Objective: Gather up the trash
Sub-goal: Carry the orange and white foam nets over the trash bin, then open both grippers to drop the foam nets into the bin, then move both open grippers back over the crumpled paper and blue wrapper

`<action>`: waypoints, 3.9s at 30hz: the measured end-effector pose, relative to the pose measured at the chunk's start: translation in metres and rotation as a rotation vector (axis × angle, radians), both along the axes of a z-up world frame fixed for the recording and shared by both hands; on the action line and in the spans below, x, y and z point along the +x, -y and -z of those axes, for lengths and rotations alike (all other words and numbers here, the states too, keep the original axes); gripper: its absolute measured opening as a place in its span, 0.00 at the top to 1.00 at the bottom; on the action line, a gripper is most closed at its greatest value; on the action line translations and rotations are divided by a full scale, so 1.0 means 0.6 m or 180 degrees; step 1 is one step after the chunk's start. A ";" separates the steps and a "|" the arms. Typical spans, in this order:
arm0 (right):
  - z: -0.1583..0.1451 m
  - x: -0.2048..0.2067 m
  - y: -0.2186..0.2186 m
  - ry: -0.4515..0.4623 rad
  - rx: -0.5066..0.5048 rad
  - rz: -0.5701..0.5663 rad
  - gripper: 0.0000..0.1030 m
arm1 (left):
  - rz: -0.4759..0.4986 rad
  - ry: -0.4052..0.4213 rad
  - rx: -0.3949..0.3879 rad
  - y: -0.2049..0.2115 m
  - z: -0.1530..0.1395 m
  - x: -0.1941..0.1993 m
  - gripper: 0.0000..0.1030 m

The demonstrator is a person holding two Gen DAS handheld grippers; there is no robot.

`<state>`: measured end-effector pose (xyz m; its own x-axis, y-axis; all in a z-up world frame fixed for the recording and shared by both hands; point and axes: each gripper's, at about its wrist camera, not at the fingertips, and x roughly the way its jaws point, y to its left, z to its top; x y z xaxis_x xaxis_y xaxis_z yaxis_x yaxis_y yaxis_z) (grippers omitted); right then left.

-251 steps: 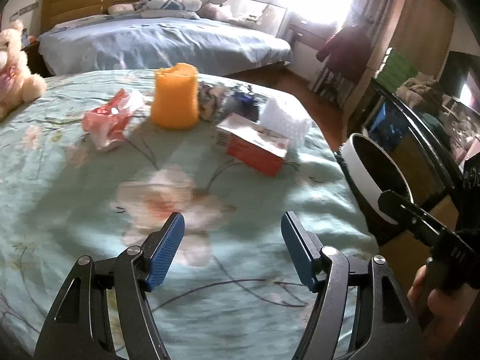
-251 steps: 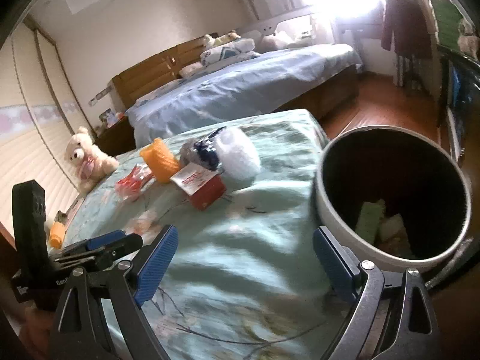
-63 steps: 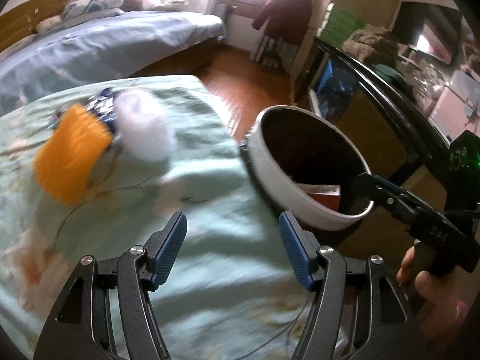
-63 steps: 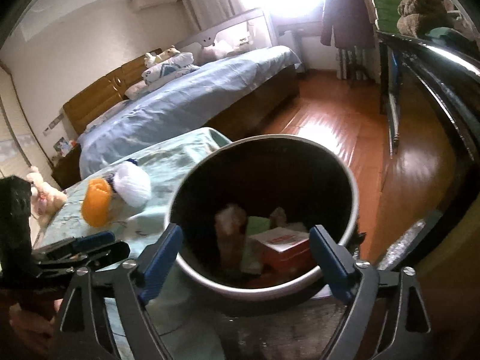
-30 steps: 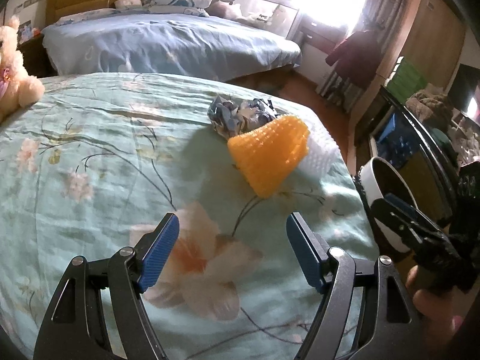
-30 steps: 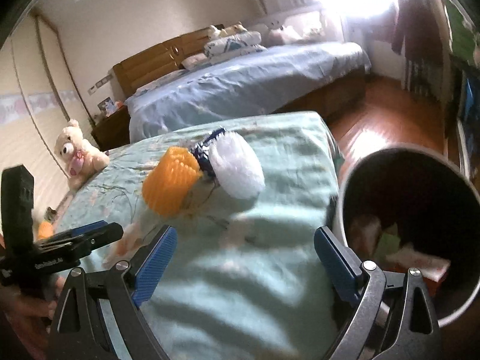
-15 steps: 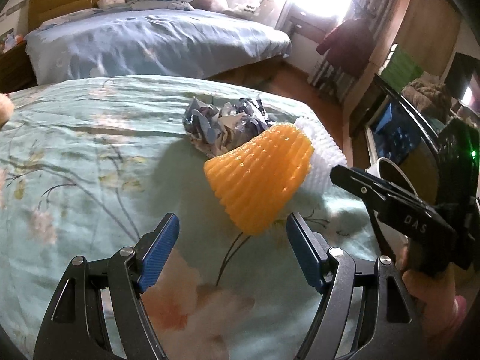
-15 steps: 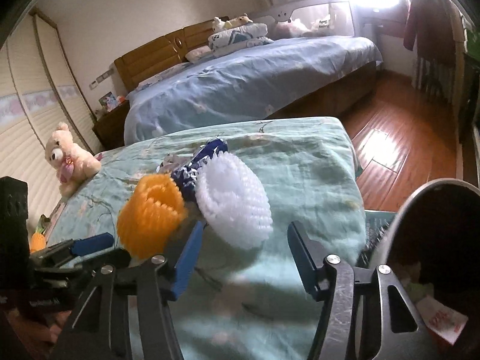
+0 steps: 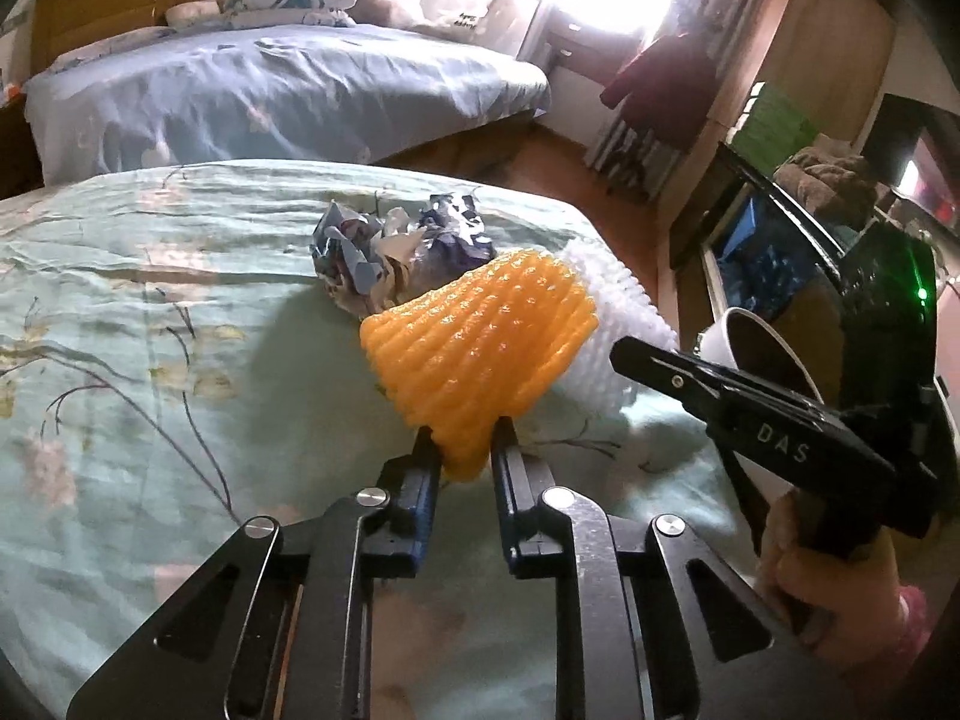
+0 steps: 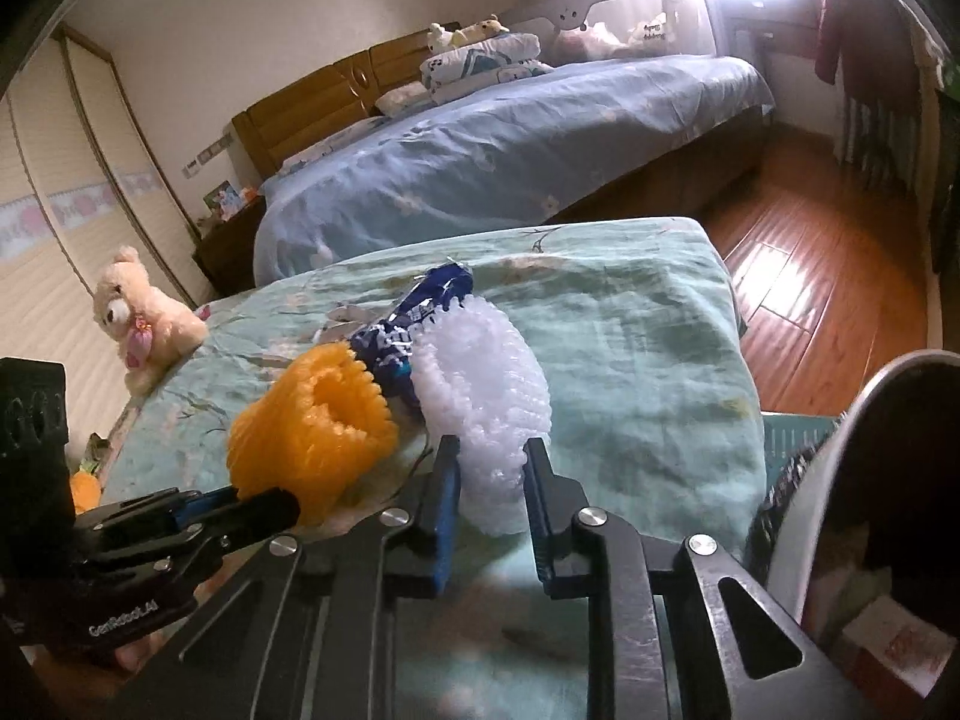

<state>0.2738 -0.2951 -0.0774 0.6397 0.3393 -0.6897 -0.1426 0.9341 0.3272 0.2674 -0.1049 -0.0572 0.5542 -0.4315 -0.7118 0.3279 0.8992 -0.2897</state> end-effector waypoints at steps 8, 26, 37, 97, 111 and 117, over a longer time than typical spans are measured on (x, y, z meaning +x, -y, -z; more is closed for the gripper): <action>-0.019 -0.059 0.016 0.0070 0.0097 0.0094 0.80 | -0.0009 -0.0017 -0.0155 0.000 -0.012 -0.046 0.85; -0.048 -0.193 0.108 0.0160 0.0125 0.0506 0.80 | 0.0354 0.0093 -0.0085 0.080 -0.039 -0.117 0.85; -0.066 -0.241 0.168 0.0264 0.0078 0.0789 0.80 | 0.0633 0.0191 -0.0015 0.151 -0.057 -0.134 0.85; -0.034 -0.219 0.288 0.0068 -0.0139 0.1331 0.64 | 0.1131 0.0100 0.0195 0.343 -0.054 -0.094 0.56; -0.050 -0.224 0.252 0.0154 -0.0006 0.1245 0.20 | 0.0566 0.0062 0.0211 0.206 -0.032 -0.106 0.40; -0.054 -0.215 0.213 0.0154 0.0044 0.1094 0.15 | 0.0227 0.0022 0.0127 0.125 -0.027 -0.103 0.35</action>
<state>0.1448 -0.4231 -0.0450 0.7502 0.1075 -0.6525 0.1638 0.9258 0.3408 0.2056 -0.1798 -0.0410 0.5280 -0.4414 -0.7255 0.3935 0.8842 -0.2515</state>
